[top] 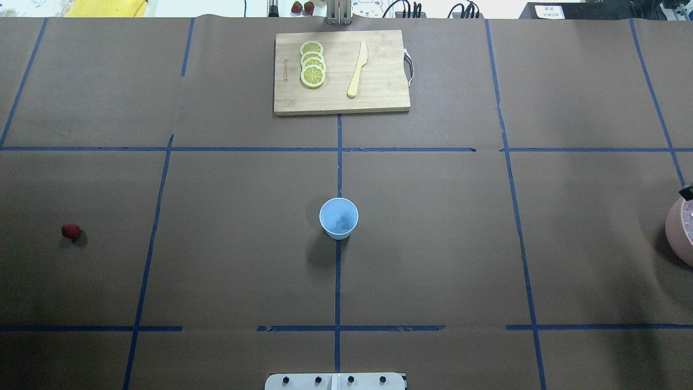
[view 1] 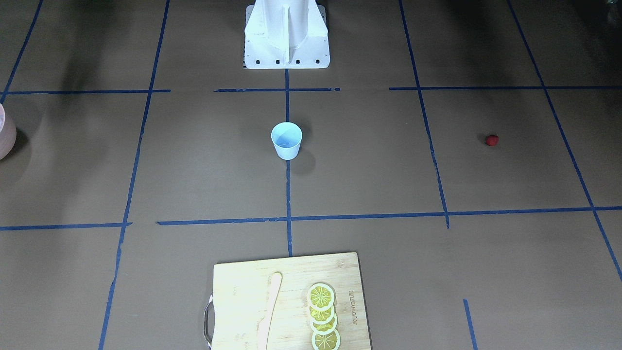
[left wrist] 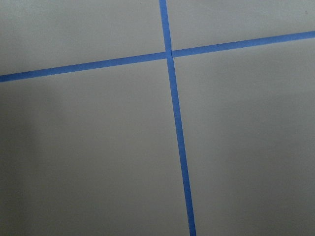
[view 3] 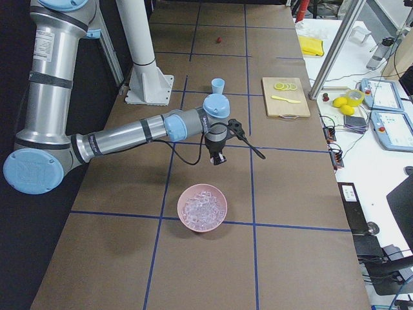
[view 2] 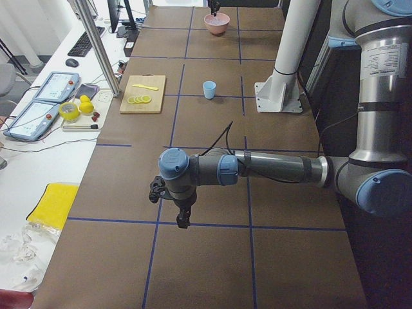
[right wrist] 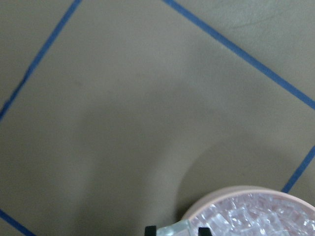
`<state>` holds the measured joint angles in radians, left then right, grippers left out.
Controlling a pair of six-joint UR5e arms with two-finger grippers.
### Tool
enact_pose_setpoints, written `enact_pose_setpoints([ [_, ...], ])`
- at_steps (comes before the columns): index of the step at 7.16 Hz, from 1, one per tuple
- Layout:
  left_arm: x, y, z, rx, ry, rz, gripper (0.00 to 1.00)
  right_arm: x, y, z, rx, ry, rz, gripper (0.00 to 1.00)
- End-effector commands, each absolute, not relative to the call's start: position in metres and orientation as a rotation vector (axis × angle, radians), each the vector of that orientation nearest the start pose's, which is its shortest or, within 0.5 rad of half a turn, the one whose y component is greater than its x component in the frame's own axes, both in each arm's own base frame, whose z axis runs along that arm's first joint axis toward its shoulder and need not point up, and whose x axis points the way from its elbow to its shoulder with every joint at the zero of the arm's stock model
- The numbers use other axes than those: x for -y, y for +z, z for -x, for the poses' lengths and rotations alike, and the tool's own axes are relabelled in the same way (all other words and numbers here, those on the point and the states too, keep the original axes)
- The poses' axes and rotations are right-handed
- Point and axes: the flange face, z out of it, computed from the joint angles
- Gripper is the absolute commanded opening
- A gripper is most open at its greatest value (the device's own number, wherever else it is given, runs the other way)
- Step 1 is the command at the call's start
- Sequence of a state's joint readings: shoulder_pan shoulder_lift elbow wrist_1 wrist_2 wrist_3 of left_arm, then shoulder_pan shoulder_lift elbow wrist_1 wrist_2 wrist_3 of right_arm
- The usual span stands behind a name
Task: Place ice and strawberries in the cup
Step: 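Carry the ice cube with the right gripper over the blue cup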
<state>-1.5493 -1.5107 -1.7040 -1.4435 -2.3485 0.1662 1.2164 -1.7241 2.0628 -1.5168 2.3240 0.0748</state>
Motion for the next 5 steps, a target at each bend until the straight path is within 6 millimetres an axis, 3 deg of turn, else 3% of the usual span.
enact_pose_setpoints([
  [1,0.462,0.632,0.053,-0.780,0.158,-0.010,1.00,0.440,0.398,0.164,0.884,-0.224,-0.154,0.02],
  [3,0.462,0.630,0.054,-0.780,0.161,-0.013,1.00,0.430,0.338,0.250,0.881,-0.125,-0.142,0.02],
  [4,0.463,0.629,0.053,-0.779,0.162,-0.016,1.00,0.416,0.304,0.302,0.889,-0.088,-0.117,0.02],
  [5,0.463,0.629,0.053,-0.779,0.161,-0.015,1.00,0.393,0.258,0.367,0.869,-0.056,-0.105,0.02],
])
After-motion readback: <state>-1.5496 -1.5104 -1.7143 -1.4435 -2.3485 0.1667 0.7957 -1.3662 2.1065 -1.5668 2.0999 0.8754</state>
